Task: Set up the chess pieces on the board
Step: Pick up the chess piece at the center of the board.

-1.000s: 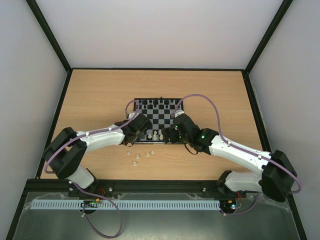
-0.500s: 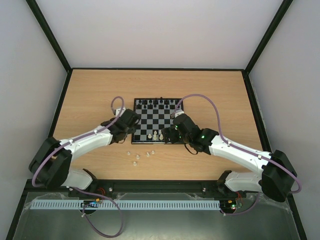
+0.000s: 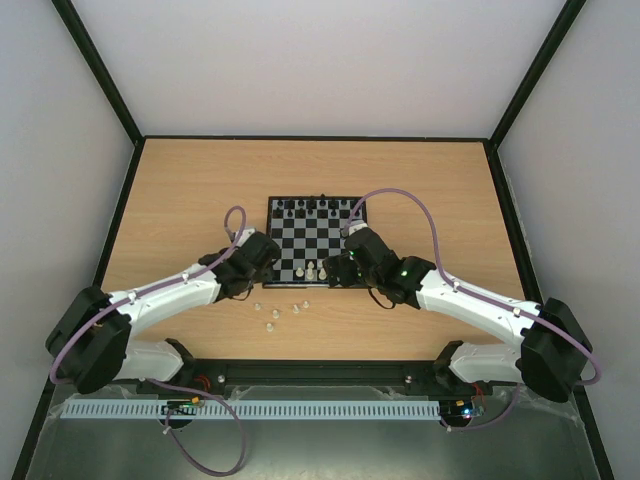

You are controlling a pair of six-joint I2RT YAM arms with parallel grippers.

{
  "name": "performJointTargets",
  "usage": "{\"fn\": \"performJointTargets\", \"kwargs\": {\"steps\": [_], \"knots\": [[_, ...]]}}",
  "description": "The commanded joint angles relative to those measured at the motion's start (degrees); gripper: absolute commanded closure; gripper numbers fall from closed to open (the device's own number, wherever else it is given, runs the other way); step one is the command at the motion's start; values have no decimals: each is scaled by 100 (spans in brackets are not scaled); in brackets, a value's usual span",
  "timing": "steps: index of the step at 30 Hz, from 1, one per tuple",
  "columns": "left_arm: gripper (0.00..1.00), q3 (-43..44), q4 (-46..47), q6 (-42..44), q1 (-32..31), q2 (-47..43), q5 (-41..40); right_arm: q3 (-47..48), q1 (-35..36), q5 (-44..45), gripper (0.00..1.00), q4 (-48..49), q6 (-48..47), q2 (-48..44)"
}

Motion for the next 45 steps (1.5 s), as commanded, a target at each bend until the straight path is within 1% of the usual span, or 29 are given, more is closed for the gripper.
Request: {"fn": "performJointTargets", "kwargs": {"steps": [1,7,13,15,22,27,30,37,43,45], "knots": [[39,-170,-486,-368,-390,-375,78,91,-18,-27,5,24,-79,51],[34,-451,-812,-693,-651,-864,105,90,-27,-67,5,34,-73,72],[34,-735,-869,-875,-763,-1235,308,97,-22,-104,6,39,-78,87],[39,-792,-872,-889,-794,-1261,350,97,-25,-107,6,37,-77,92],[63,-962,-783,-1036,-1028,-1058,311,104,-24,-104,6,35,-78,83],[75,-1022,-570,-1073,-1125,-770,289,95,-25,-121,7,37,-78,82],[78,-994,-520,-1089,-1188,-613,271,95,-28,-113,7,28,-82,82],[80,-986,-521,-1131,-1293,-515,237,95,-21,-112,7,28,-86,82],[87,-998,-528,-1144,-1336,-459,220,95,-25,-120,6,28,-86,78],[88,-994,-542,-1158,-1351,-429,218,94,-25,-124,7,27,-86,89]]}}
